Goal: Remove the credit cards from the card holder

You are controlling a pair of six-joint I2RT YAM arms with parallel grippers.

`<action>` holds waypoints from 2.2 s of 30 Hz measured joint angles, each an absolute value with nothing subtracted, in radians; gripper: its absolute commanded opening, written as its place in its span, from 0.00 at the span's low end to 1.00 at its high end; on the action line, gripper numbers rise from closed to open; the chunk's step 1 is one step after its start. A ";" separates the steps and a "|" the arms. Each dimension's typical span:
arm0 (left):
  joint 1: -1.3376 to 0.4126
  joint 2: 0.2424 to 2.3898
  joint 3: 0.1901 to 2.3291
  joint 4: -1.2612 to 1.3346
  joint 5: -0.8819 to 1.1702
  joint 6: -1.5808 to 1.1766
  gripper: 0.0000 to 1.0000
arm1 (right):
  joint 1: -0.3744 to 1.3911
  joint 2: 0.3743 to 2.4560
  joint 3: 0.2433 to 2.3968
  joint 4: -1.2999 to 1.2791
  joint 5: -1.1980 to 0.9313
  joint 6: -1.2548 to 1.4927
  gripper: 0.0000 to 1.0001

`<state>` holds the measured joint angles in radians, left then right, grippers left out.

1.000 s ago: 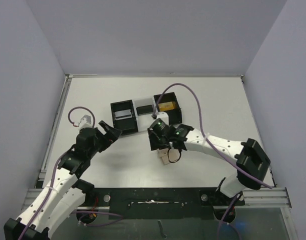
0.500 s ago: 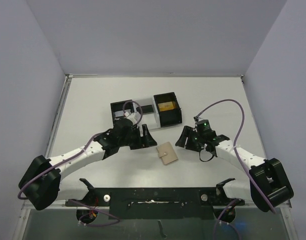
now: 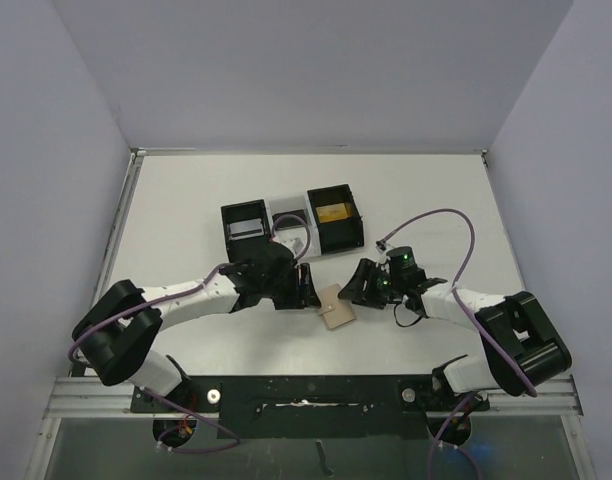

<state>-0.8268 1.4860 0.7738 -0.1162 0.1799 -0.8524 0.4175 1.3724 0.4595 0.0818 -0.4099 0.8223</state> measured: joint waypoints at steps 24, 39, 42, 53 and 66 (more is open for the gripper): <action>-0.844 1.661 0.799 -0.059 0.184 -0.870 0.22 | 0.406 1.422 0.345 0.369 -0.550 0.949 0.30; -0.844 1.661 0.839 -0.127 0.125 -0.844 0.25 | 0.408 1.451 0.346 0.362 -0.590 0.907 0.14; -0.844 1.661 0.845 -0.139 0.114 -0.833 0.37 | 0.408 1.443 0.345 0.361 -0.595 0.902 0.09; -0.876 1.611 0.916 -0.212 0.025 -0.793 0.47 | 0.435 1.368 0.345 0.329 -0.557 0.929 0.07; -0.973 1.710 1.060 -0.353 -0.068 -0.754 0.50 | 0.459 1.353 0.346 0.312 -0.507 0.955 0.07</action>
<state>-0.9726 1.7100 1.0599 -0.3527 -0.0681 -0.7536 0.4591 1.3529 0.3458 0.3119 -0.5072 0.9550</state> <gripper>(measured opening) 0.502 0.111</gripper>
